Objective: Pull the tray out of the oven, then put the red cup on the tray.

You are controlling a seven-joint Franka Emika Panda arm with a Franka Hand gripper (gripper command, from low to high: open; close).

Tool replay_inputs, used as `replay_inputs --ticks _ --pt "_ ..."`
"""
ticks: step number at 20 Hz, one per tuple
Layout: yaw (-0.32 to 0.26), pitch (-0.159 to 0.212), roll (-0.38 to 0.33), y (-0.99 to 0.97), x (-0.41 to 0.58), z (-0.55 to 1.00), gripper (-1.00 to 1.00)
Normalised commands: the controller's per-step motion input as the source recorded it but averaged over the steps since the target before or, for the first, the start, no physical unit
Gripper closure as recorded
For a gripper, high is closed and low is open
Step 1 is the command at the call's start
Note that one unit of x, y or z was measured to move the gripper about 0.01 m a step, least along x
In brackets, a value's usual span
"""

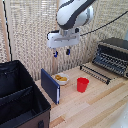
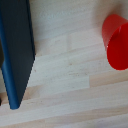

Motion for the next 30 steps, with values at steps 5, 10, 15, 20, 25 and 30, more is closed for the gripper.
replay_inputs --ticks 5,10,15,20,25,30 --pt "0.133 -0.013 -0.255 -0.27 0.042 -0.04 -1.0" --pt "0.129 -0.051 -0.311 -0.33 -0.039 0.0 -1.0" --pt "0.139 -0.057 -0.307 -0.3 -0.017 0.0 -1.0" --pt "0.12 -0.037 -0.313 -0.35 -0.025 0.0 -1.0" --pt "0.096 -0.021 -0.331 -0.37 -0.025 0.0 -1.0" --pt "0.058 -0.005 -0.36 -0.37 -0.008 0.0 -1.0"
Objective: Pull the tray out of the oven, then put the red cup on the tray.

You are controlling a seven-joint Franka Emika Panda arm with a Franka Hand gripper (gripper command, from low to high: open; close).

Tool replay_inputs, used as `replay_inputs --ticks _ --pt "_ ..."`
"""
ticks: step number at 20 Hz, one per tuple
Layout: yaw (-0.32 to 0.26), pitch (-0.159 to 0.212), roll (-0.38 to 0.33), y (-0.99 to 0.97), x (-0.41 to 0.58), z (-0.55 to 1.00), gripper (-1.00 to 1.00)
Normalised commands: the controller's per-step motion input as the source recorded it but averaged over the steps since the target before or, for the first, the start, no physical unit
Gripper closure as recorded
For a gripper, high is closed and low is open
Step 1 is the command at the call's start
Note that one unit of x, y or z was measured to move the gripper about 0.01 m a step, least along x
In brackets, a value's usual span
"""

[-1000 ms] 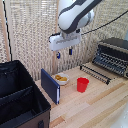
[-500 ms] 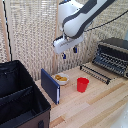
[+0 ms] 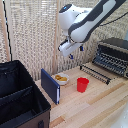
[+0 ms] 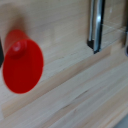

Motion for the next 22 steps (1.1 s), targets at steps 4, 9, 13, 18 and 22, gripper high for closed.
replay_inputs --ticks 4,9,13,18,22 --pt "0.053 -0.012 -0.342 -0.41 0.0 0.0 -1.0" --pt "0.097 -0.017 -0.308 -0.4 0.023 -0.04 -1.0" --pt "0.133 -0.002 -0.277 -0.38 0.059 -0.09 -1.0" --pt "0.132 0.0 -0.284 -0.37 0.045 -0.1 -1.0" --pt "0.12 0.0 -0.265 -0.44 0.046 -0.14 -1.0"
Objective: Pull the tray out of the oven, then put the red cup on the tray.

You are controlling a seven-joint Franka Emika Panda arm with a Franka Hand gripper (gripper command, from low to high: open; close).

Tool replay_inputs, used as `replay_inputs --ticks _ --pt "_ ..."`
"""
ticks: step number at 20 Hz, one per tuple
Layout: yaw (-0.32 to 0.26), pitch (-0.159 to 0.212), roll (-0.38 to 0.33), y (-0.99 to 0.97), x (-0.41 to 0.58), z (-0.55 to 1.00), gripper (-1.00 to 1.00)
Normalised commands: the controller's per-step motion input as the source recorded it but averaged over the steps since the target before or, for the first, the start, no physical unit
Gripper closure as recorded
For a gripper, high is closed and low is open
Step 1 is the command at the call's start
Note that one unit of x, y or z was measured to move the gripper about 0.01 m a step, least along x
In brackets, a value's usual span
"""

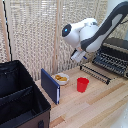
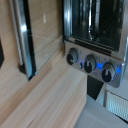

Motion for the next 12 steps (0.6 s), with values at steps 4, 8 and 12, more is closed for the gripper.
replay_inputs --ticks 4,8,12 --pt "0.075 0.0 -0.182 -0.52 0.126 -0.08 -1.0" --pt "0.072 0.0 -0.11 -0.59 0.139 -0.14 -1.0" --pt "0.067 0.0 -0.071 -0.66 0.144 -0.19 -1.0"
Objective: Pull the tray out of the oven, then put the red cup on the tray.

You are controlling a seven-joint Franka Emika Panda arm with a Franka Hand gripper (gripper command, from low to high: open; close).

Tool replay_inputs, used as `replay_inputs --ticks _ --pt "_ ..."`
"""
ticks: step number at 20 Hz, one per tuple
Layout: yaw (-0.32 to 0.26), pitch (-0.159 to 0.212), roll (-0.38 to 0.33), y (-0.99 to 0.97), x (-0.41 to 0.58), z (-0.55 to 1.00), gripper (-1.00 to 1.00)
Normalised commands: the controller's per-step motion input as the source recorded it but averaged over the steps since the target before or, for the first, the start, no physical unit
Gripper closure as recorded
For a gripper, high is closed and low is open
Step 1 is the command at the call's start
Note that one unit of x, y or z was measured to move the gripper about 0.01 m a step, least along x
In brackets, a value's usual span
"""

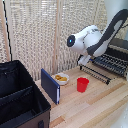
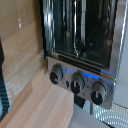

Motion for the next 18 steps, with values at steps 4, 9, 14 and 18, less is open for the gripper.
replay_inputs --ticks 4,9,14,18 --pt "0.03 0.0 -0.066 -0.68 0.132 -0.16 -1.0" --pt "0.012 0.0 -0.071 -0.68 0.103 -0.11 -1.0" --pt "0.038 0.0 -0.035 -0.69 0.035 -0.07 -1.0" --pt "0.072 0.0 0.0 -0.8 0.0 -0.06 -1.0"
